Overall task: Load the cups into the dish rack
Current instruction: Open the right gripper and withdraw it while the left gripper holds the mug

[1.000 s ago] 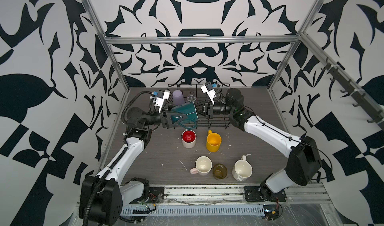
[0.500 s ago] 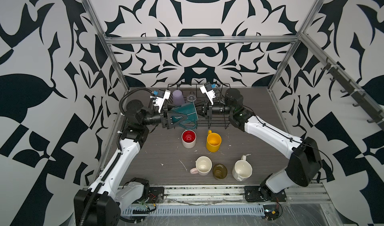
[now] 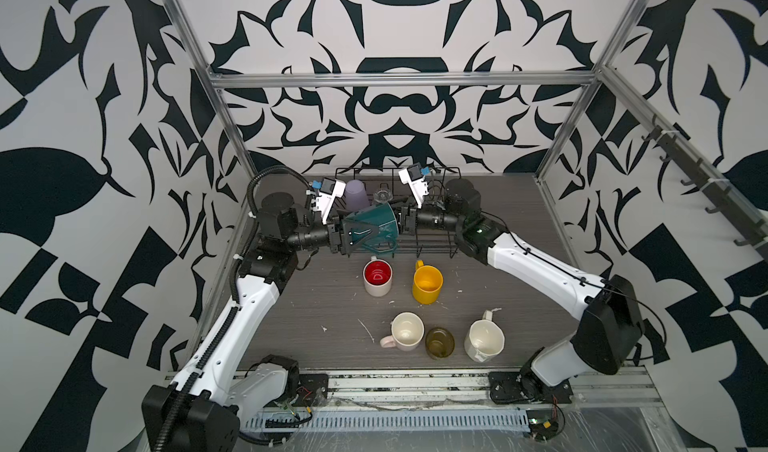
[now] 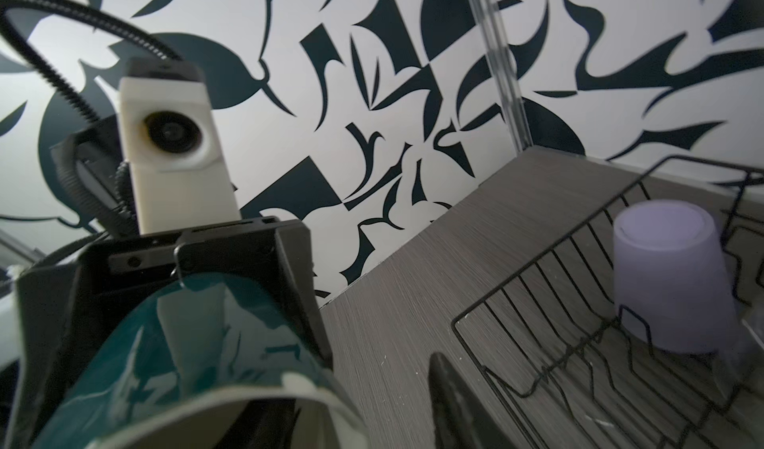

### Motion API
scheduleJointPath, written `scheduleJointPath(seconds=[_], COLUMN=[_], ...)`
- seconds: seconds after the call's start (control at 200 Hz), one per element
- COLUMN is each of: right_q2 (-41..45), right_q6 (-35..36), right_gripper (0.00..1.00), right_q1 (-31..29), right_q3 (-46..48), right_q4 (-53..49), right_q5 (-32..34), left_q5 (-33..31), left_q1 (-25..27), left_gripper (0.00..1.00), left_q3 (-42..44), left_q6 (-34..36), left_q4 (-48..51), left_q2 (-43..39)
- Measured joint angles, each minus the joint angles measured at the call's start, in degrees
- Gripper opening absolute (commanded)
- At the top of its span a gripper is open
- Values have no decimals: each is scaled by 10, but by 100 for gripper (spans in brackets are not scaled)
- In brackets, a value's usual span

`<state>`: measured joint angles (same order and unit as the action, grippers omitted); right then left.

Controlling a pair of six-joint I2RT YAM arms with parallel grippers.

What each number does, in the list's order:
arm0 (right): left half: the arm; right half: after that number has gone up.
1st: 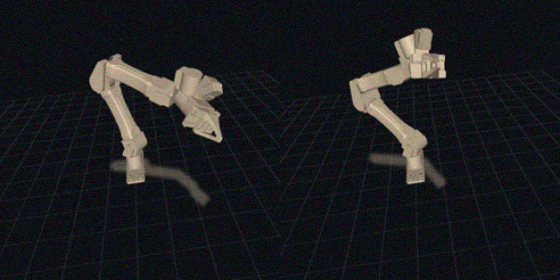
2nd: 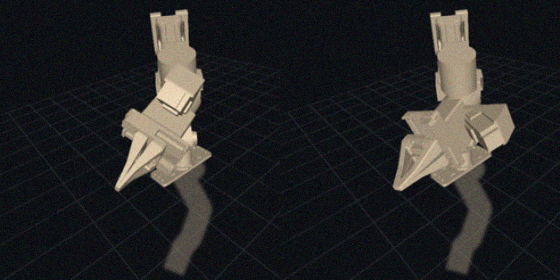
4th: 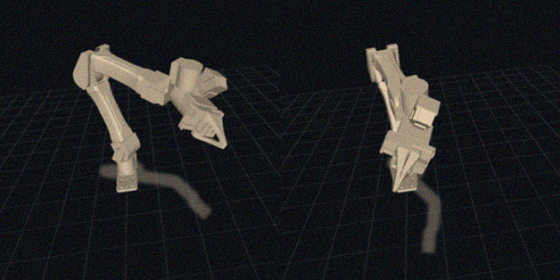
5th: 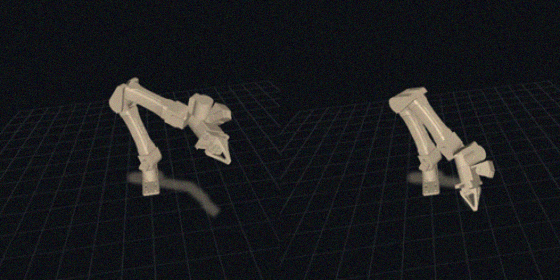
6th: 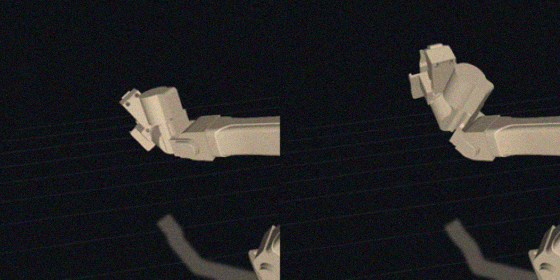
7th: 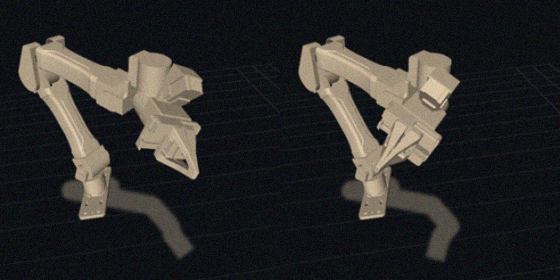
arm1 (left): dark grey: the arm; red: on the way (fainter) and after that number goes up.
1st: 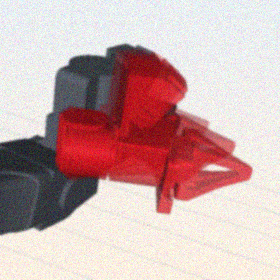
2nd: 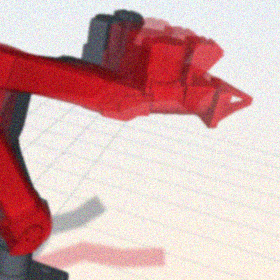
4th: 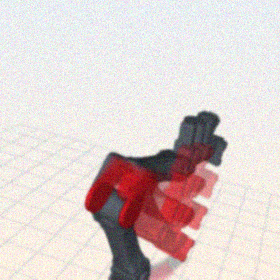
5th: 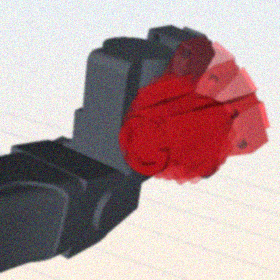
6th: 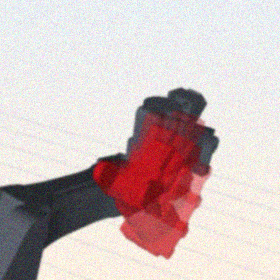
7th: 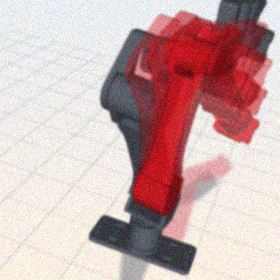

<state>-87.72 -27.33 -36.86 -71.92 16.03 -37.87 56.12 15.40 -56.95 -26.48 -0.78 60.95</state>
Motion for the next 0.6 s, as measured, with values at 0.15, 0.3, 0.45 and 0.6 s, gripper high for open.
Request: scheduleJointPath(seconds=[0.15, 0.3, 0.45, 0.6], right_q2=[27, 45, 58, 82], right_q6=[0, -1, 9, 35], right_gripper=[61, 63, 70, 78], right_q1=[19, 41, 54, 54], right_q3=[14, 32, 39, 42], right_q4=[-18, -40, -104, -167], right_q5=[46, 94, 162, 230], left_q5=[-18, -34, -87, -163], left_q1=[0, 0, 0, 0], left_gripper=[0, 0, 0, 0], left_q3=[-22, -30, -64, -123], left_q6=[-1, -3, -2, -7], left_q4=[16, 35, 91, 159], left_q2=[-1, -5, 0, 35])
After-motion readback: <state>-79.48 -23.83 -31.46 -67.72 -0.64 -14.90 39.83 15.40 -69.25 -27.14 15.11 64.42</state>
